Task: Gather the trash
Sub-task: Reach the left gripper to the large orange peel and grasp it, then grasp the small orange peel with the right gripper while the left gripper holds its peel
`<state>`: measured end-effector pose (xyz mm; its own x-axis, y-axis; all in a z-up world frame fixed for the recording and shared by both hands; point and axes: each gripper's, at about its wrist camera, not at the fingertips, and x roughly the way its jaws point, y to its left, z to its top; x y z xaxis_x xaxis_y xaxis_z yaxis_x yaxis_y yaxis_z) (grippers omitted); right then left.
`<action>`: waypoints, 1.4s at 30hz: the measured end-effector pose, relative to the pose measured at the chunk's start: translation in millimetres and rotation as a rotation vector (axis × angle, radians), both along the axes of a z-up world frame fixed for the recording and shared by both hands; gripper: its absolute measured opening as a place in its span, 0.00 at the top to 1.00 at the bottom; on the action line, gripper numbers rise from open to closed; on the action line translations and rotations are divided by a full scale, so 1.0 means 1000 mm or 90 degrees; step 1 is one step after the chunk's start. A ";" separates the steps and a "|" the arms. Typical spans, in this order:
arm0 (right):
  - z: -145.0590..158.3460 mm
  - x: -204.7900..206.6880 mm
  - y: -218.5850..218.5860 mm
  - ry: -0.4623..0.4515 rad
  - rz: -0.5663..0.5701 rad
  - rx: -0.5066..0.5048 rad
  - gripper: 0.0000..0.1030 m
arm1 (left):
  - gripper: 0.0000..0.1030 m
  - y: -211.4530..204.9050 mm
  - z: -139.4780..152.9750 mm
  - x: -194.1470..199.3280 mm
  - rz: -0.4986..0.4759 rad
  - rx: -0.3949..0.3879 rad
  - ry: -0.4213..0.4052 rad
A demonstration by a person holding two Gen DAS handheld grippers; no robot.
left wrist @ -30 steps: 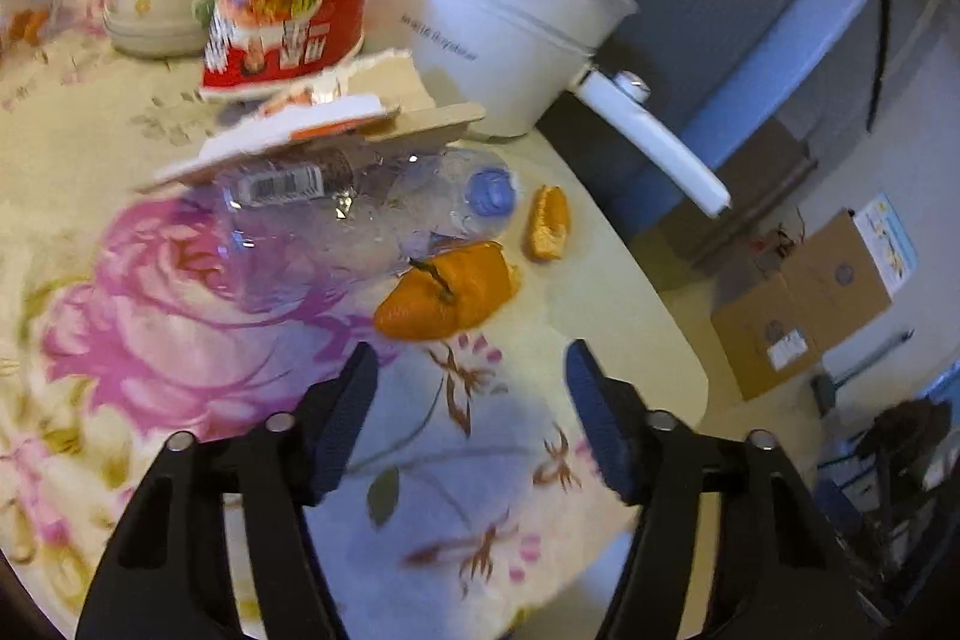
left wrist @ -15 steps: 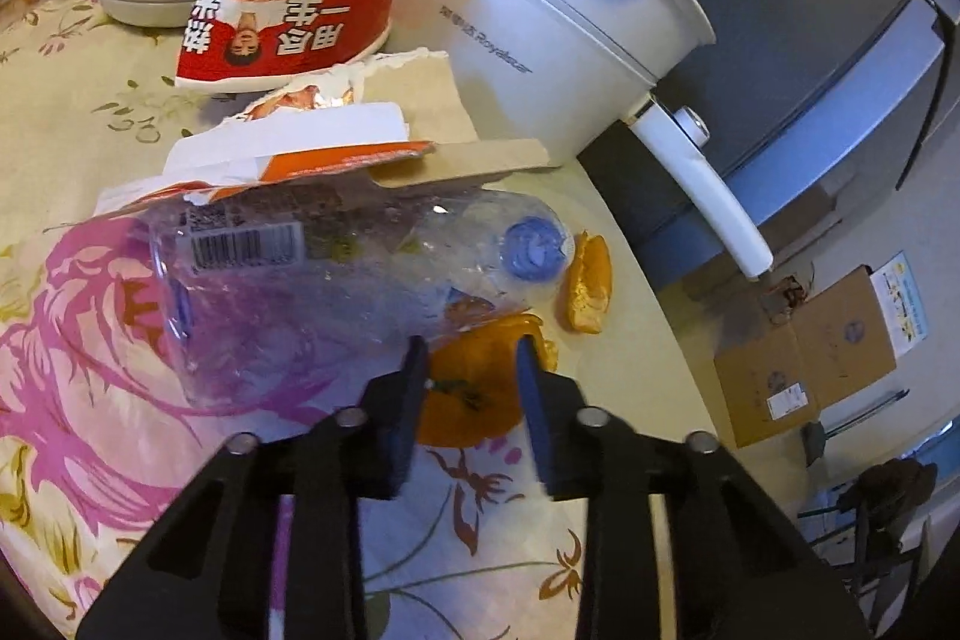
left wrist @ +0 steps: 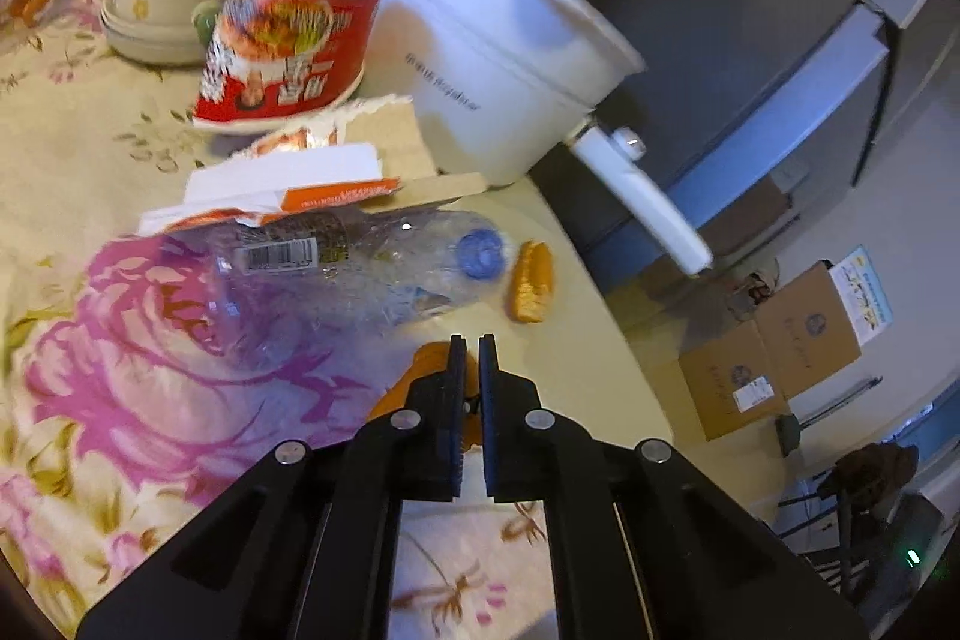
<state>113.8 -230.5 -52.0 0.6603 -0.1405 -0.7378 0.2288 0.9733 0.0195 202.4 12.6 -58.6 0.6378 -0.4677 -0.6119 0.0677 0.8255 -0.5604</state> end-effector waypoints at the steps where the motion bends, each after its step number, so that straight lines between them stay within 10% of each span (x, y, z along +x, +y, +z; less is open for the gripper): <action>1: 0.000 0.001 0.002 -0.001 0.001 0.005 0.07 | 0.96 0.003 0.005 -0.006 -0.001 -0.001 -0.007; 17: -0.010 0.160 0.004 0.075 -0.004 0.243 0.13 | 0.96 0.068 0.078 -0.080 0.019 0.073 -0.123; 32: -0.055 0.233 0.025 0.143 -0.034 0.209 0.38 | 0.96 0.091 0.076 -0.077 0.016 0.079 -0.116; 36: -0.057 0.229 0.032 0.145 -0.032 0.163 0.81 | 0.96 0.093 0.075 -0.079 0.019 0.080 -0.114; 42: -0.053 0.210 0.033 0.125 -0.026 0.149 0.91 | 0.96 0.094 0.075 -0.080 0.023 0.081 -0.110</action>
<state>323.5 -197.6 -105.3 0.4992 0.0252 -0.8661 0.2890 0.9375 0.1938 122.4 106.2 16.3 0.7531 -0.3689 -0.5447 0.1234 0.8925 -0.4338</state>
